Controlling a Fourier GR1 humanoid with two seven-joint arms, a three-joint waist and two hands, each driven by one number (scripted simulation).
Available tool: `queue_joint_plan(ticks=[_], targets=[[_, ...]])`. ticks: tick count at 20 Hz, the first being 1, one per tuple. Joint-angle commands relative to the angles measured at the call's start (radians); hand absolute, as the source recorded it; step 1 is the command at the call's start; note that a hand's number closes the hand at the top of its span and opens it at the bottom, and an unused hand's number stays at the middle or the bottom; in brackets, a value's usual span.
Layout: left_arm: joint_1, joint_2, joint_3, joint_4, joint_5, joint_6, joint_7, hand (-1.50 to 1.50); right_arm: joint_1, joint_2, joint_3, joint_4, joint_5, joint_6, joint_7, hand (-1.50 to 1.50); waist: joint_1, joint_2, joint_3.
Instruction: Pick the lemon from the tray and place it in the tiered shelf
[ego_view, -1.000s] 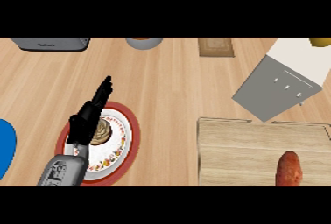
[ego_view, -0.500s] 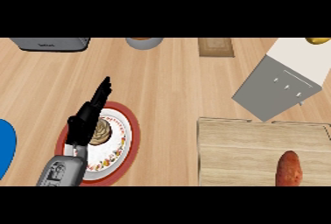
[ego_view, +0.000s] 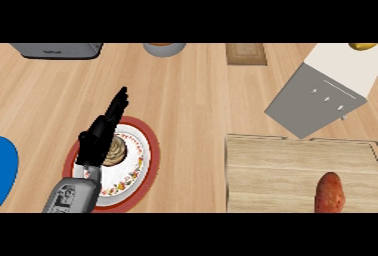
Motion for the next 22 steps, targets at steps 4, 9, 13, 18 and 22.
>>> queue_joint_plan(ticks=[4,9,13,18,22], targets=[[-0.029,0.003,0.006,0.0,-0.012,0.004,0.028,0.0,-0.091,-0.063,-0.121,0.086,-0.122,0.087,0.14,-1.5,-0.003,-0.001,0.0],[-0.025,0.0,0.016,0.029,0.01,-0.016,0.007,0.0,-0.167,-0.206,-0.217,0.162,-0.198,0.08,0.308,-1.5,0.0,0.006,0.0],[-0.003,0.004,-0.006,-0.032,-0.008,-0.016,0.006,0.0,-0.12,-0.3,-0.212,0.211,-0.172,0.082,0.334,-1.5,0.03,0.015,0.003],[-0.006,0.016,0.019,-0.023,0.015,-0.028,-0.004,0.0,-0.012,-0.415,-0.176,0.245,-0.132,0.236,0.357,-1.5,0.024,0.024,0.007],[-0.013,0.007,0.008,-0.023,0.007,-0.025,-0.001,0.0,0.018,-0.478,-0.171,0.251,-0.122,0.305,0.352,-1.5,0.027,0.027,0.009]])
